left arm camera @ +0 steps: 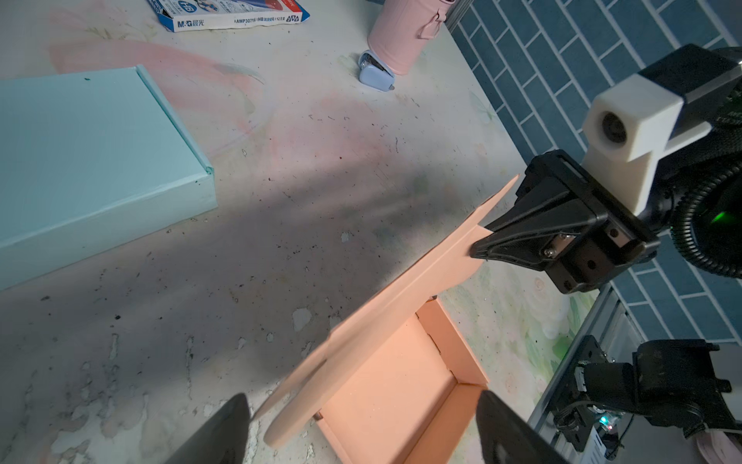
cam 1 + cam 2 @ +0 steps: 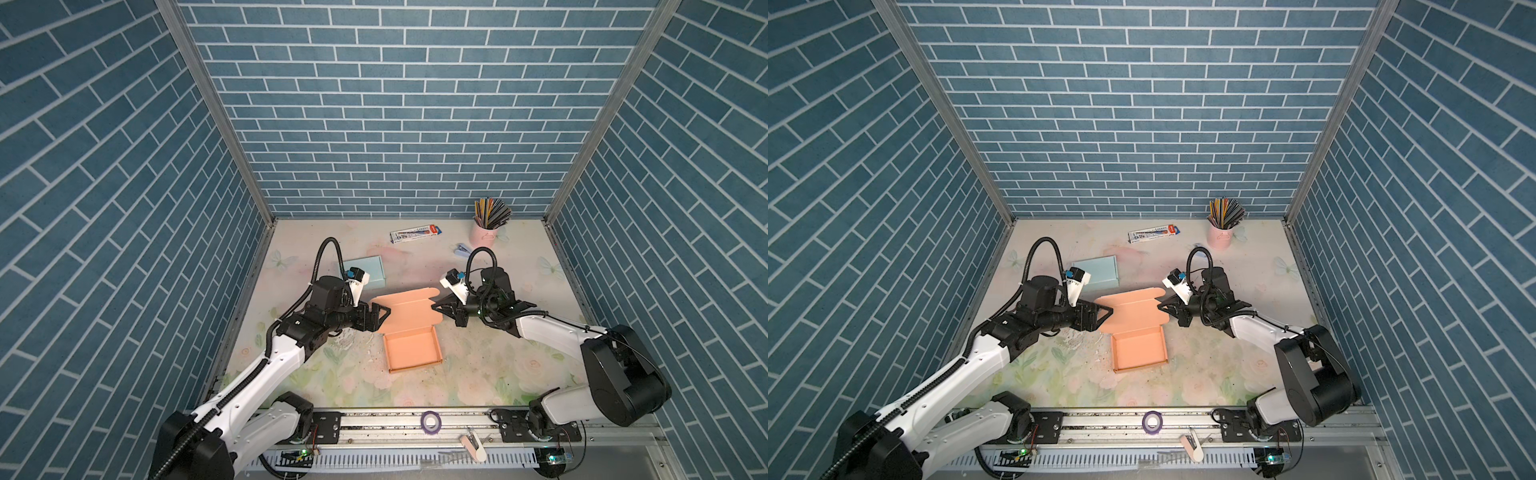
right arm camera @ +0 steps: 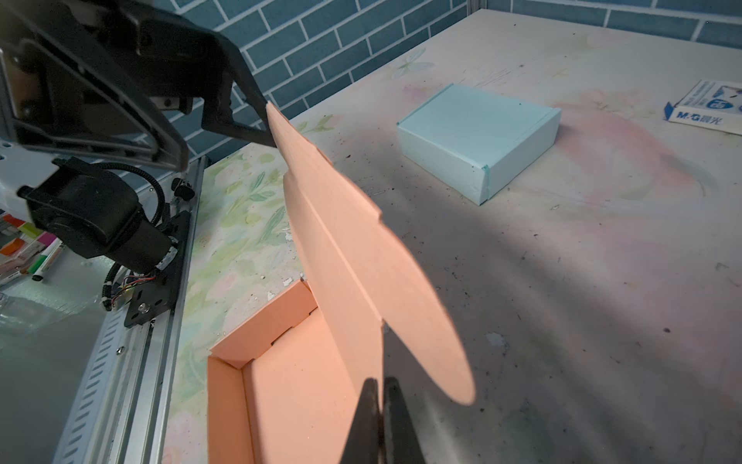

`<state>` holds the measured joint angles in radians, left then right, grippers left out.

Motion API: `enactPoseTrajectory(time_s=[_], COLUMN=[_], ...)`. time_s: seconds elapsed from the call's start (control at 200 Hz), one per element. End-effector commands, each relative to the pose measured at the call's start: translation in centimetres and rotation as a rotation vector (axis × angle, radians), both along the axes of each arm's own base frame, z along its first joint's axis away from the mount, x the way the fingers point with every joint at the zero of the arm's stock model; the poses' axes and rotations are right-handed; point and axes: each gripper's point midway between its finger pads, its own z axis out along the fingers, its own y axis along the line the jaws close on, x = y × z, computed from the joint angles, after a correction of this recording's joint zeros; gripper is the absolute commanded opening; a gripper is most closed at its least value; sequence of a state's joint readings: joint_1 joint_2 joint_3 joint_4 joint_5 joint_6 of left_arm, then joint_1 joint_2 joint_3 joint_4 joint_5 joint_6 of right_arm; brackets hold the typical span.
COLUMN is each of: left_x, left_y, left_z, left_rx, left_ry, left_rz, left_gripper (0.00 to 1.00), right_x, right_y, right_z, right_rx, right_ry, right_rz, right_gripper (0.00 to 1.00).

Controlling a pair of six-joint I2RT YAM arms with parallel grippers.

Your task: Fold the paper box

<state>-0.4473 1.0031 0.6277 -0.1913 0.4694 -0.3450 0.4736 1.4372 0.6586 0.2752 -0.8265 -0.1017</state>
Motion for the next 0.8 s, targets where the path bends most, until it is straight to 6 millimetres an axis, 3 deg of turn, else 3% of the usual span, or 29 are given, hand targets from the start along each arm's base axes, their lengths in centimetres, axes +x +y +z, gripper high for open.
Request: enactPoseTrajectory(time_s=[0.0,0.15,0.28,0.47,0.795], left_x=[0.6,0.9,1.6,3.7,5.7], left_y=[-0.6,-0.7,-0.6,1.3,1.0], left_z=[0.4,-1.1,-1.2,-2.1,-1.9], left_rx=[-0.083,-0.088,-0.062,-0.043,-0.124], left_ry=[-0.039,-0.022,-0.058,-0.107,-0.195], left_rz=[0.004,0.012,0.020,0.108,0.059], left_gripper=[0.89,0.88,0.86,0.77,0.73], right_x=[0.8,1.1,1.2,1.3,1.5], right_y=[-0.2,-0.3,-0.3,-0.4,-0.4], right_z=[0.5,0.5,0.5,0.5,0.2], right_rx=[0.015,0.019,0.021,0.019,0.020], right_ry=[-0.034,-0.040,-0.036,-0.036,-0.023], right_rz=[-0.023,-0.034,-0.034,-0.038,-0.034], right_gripper=[0.01,0.01,0.01,0.01,0.00])
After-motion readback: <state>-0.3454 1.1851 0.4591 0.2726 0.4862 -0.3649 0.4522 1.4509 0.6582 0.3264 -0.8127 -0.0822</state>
